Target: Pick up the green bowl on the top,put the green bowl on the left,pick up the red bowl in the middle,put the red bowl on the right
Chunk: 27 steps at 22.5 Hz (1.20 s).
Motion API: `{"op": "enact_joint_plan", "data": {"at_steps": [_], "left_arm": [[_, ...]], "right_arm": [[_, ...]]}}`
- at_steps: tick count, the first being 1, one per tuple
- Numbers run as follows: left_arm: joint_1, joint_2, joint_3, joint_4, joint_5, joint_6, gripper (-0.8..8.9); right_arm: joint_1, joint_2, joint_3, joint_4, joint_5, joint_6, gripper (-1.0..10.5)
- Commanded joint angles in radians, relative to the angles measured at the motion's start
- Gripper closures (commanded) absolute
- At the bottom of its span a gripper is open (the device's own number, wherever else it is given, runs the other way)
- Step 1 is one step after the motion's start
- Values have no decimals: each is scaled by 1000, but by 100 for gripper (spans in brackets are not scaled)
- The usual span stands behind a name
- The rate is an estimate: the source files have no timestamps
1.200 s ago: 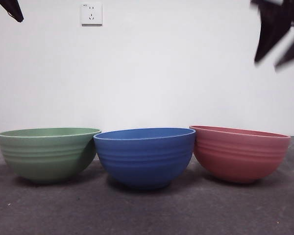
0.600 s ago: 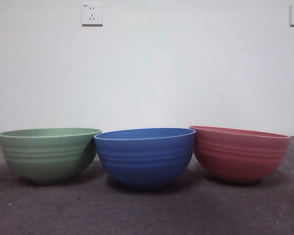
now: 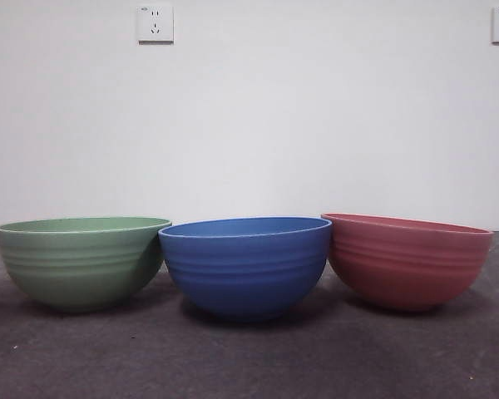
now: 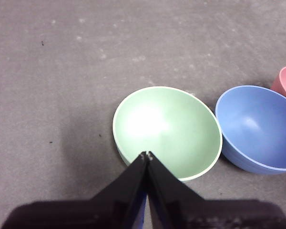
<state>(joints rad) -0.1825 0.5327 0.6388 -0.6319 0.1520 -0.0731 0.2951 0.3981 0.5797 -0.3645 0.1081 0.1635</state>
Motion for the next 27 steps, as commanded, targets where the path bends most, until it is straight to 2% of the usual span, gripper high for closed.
{"op": "enact_joint_plan", "data": {"at_steps": [1,5,7,10,12,15,20,27], "left_arm": [[-2,2,-4,2,6,-10,817],[-7,-38,-4,-5,-3,-10,817],[-3,-129,-5,-8,-9,98,817],[31,-289,-53,49,-27,136,817],[68,-375,-144,140,-79,156,817],[127,-482,-325,269,-98,150,817],[153,-531,-502,396,-96,135,817],[163,-531,-607,420,-95,117,817]], "right_arm": [[2,0,-7,-3,3,11,962],[2,1,-7,-40,4,11,962],[2,1,-7,-52,3,11,962],[2,1,-7,-72,4,11,962],[2,1,-7,-86,3,11,962],[2,1,-7,-93,3,11,962],[2,1,-7,-93,3,11,962],[2,1,-7,-94,3,11,962]]}}
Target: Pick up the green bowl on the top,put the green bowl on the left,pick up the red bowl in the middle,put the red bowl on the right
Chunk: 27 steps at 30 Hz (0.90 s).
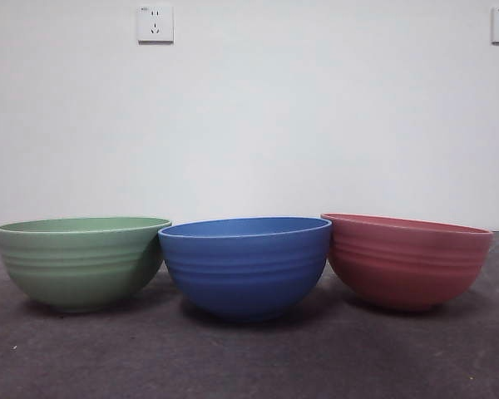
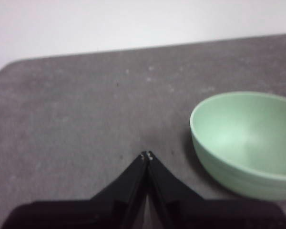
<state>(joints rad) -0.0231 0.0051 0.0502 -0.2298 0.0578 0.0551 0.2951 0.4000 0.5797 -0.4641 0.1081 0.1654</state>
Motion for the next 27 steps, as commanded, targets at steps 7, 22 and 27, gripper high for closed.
{"op": "enact_joint_plan", "data": {"at_steps": [7,22,27], "left_arm": [[4,-3,-27,-3,-2,-26,817],[4,-3,-27,-4,-2,-25,817],[3,-3,-27,-4,-2,-26,817]], "right_arm": [[2,-1,-7,6,3,9,962],[2,-1,-7,6,3,9,962],[2,-1,-7,6,3,9,962]]}}
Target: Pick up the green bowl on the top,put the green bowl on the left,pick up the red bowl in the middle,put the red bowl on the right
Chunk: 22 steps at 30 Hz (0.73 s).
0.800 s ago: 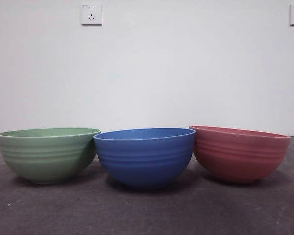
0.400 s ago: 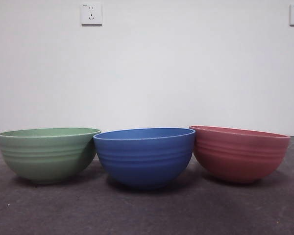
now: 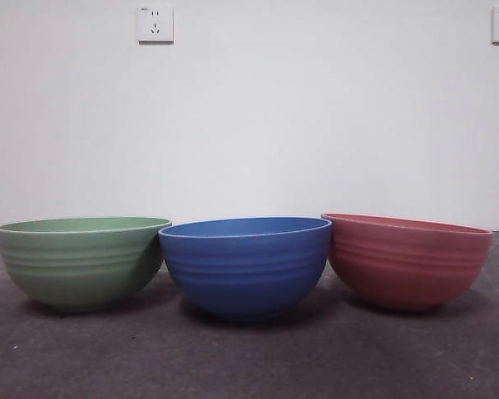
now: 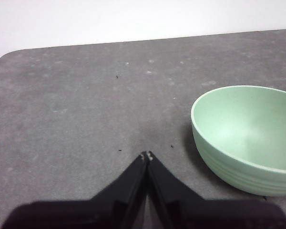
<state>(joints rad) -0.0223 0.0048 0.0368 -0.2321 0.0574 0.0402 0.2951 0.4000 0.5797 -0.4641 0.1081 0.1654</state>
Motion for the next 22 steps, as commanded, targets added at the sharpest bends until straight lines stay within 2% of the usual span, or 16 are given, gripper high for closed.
{"op": "enact_joint_plan", "data": {"at_steps": [1,7,9,12,14,17,22], "left_arm": [[3,-3,-14,-2,-2,-10,817],[3,-3,-14,-2,-2,-10,817],[3,-3,-14,-2,-2,-10,817],[3,-3,-14,-2,-2,-10,817],[3,-3,-14,-3,-2,-11,817],[3,-3,-14,-2,-1,-10,817],[3,-3,-14,-3,-2,-11,817]], "right_arm": [[2,-1,-7,6,3,9,962],[2,-2,-7,6,4,-2,962],[1,-32,-9,-14,12,-80,962],[-26,-117,-44,-37,21,-143,962],[-55,-182,-103,-11,-11,-149,962],[-111,-280,-227,55,-105,-149,962],[-175,-383,-438,181,-187,-149,962]]}}
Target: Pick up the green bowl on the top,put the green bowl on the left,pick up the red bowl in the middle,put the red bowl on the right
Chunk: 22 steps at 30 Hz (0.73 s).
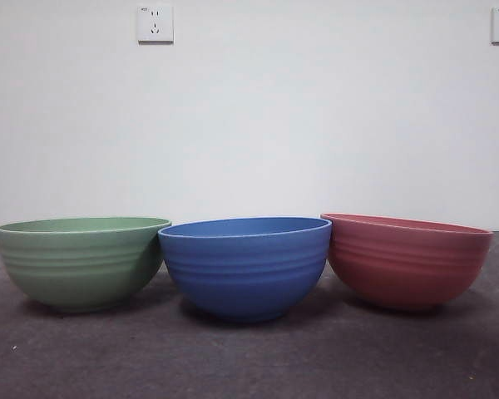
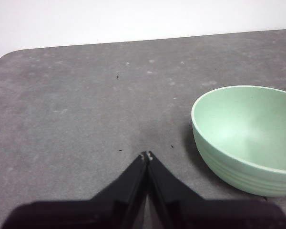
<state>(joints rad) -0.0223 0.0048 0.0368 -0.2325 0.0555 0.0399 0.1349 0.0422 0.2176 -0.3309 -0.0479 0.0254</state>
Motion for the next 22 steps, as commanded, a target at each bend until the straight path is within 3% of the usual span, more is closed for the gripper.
{"op": "enact_joint_plan", "data": {"at_steps": [1,6,22], "left_arm": [[3,-3,-14,-2,0,-10,817],[3,-3,-14,-2,0,-10,817],[3,-3,-14,-2,0,-10,817]], "right_arm": [[-20,-37,-103,61,-35,-9,962],[-23,-41,-187,89,-32,-8,962],[-23,-40,-189,98,-16,-16,962]]}}
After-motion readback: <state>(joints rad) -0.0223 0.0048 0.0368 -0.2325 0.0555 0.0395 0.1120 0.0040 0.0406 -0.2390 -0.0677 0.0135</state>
